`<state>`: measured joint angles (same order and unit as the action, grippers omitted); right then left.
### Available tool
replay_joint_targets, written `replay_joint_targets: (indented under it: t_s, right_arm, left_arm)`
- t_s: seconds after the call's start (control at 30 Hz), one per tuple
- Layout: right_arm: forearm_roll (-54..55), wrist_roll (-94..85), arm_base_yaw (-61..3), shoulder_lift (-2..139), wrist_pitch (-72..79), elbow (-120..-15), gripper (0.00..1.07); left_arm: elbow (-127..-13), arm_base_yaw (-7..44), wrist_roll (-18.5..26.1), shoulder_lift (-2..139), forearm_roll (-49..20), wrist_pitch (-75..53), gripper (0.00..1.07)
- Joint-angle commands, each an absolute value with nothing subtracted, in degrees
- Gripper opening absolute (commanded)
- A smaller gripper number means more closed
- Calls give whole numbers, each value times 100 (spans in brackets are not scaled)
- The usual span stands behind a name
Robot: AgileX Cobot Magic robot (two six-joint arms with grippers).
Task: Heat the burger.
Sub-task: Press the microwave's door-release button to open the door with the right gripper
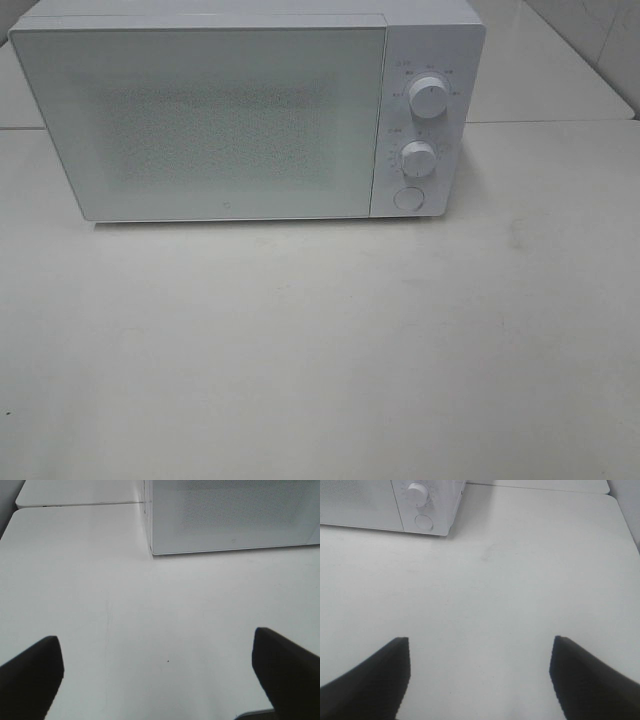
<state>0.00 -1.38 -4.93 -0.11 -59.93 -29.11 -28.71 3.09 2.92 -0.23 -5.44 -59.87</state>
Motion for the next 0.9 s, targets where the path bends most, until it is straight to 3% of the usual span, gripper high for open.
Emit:
replay_joint_targets:
  t_s: [0.03, 0.9]
  right_arm:
    - [0, -97, -327, -183, -5930, -2911, 75]
    - [40, -57, -355, 46, -5409, -3060, 75]
  left_arm:
    - [-2848, 304, 252, -166, -556, -5936, 97]
    - [-2848, 304, 252, -149, -550, -5936, 97]
